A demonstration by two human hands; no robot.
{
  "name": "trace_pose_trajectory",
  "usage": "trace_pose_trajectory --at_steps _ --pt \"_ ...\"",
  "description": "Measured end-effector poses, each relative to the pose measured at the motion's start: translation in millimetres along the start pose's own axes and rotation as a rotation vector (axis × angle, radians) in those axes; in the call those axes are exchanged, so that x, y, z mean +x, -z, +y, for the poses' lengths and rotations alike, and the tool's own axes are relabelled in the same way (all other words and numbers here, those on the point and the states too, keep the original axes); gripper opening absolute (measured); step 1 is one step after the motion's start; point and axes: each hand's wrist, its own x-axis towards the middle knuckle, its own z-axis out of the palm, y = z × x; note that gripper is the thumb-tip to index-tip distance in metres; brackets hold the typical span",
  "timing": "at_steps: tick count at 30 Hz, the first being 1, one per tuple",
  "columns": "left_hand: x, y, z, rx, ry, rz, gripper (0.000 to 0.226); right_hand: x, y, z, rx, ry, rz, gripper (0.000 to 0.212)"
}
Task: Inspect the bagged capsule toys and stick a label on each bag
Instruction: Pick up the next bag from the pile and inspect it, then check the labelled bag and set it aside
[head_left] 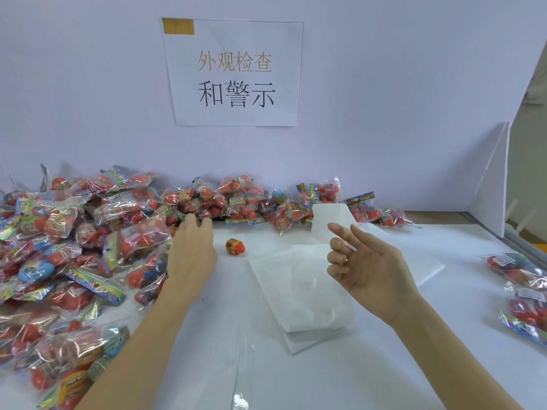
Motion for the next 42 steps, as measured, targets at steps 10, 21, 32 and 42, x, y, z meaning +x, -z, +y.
trace_pose_trajectory --at_steps 10,21,32,42 --pt "-48.1 29.7 90.3 -0.637 -0.732 0.436 0.018 4.5 4.4 16.4 -0.423 -0.04 -0.094 0.048" --pt "-75.8 20.5 119.5 -0.529 -1.042 0.46 0.028 2.7 0.2 21.0 -0.439 -0.029 -0.16 0.05" --pt "-44.7 6.7 93.1 -0.539 -0.622 0.376 0.032 6.9 1.6 19.9 -0.325 0.124 -0.069 0.035" --pt "-33.9 11.7 77.0 -1.19 -0.299 -0.183 0.027 5.2 0.4 26.6 -0.986 0.352 0.248 0.01"
